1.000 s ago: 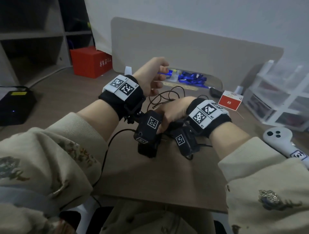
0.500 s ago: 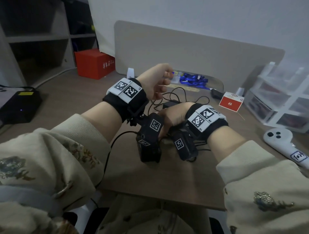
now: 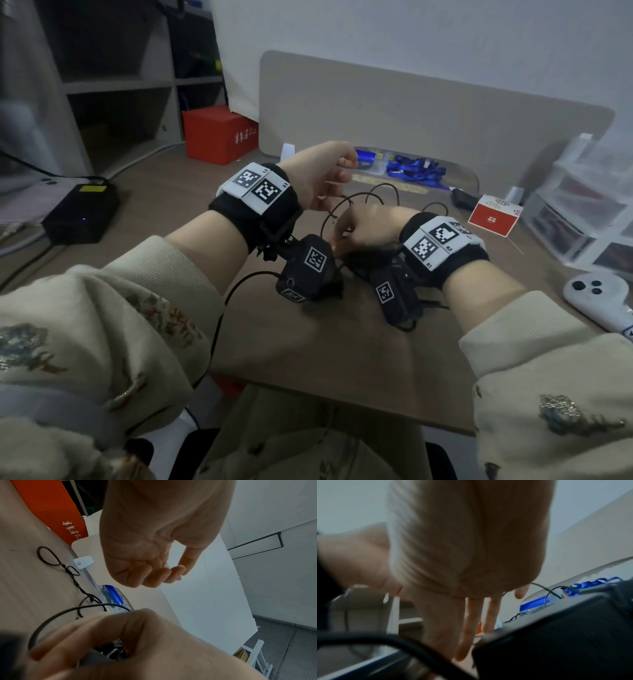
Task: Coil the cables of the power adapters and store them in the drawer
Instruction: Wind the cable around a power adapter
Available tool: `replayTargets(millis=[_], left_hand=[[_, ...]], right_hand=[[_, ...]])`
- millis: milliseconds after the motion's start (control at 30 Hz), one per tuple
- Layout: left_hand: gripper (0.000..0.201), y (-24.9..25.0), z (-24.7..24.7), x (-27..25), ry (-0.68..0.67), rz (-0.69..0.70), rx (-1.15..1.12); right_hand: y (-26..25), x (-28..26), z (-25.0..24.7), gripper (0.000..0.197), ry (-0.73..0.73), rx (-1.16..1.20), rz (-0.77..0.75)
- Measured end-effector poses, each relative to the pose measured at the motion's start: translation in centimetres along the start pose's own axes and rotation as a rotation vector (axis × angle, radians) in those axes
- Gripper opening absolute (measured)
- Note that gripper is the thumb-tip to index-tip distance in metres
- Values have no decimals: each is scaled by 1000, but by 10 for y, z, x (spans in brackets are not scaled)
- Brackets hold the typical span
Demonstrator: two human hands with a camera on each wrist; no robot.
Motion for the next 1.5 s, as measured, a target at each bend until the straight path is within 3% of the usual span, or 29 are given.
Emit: replayTargets(millis=[100, 233, 300, 333, 400, 533, 633, 767, 833, 933, 1000, 1067, 1200, 1333, 1500], left_hand=[[16, -3, -4, 2, 48, 2, 21], [11, -6, -11, 8, 148, 54, 27], [8, -7, -15, 11, 188, 81, 54], [4, -7, -16, 10, 184, 105, 72], [25, -10, -16, 14, 165, 130, 79], [34, -23, -10, 27, 92, 70, 89], [34, -23, -5, 38, 30, 52, 27], [41, -20, -8, 54, 32, 131, -138], [37, -12, -12, 60, 63, 182, -297], [33, 2, -16, 64, 95, 263, -521], [31, 9, -18, 64, 111, 311, -610], [24, 12, -20, 60, 145, 337, -646], [21, 14, -32, 54, 184, 337, -648], [23, 11, -47, 45, 213, 308, -531], [30, 20, -63, 33, 266, 306, -395]], right_hand=[[7, 3, -18, 15, 158, 47, -22], [25, 10, -32, 21, 358, 87, 63], [33, 11, -31, 20, 404, 263, 111], [35, 10, -30, 18, 422, 394, 123], [38, 8, -33, 16, 480, 610, 129], [47, 14, -44, 17, 626, 944, 120], [55, 19, -54, 16, 709, 1077, 133], [55, 25, -56, 16, 715, 1201, 145], [56, 30, -54, 27, 677, 1196, 197], [48, 34, -38, 50, 429, 1142, 183], [33, 29, -25, 44, 248, 1163, 99], [21, 17, -20, 25, 197, 1165, 39], [24, 8, -21, 16, 230, 1031, 12], [43, 1, -44, 17, 457, 693, 119], [59, -8, -77, 17, 629, 516, 157]])
Point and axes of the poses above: each hand's wrist, its own x-axis towards the middle knuckle, its own z-axis out of the palm, y = z × x, the point moved 7 cm from there along x, towards the middle knuckle, and after that the axes turned 4 degrees about y, right-handed, at the moved point
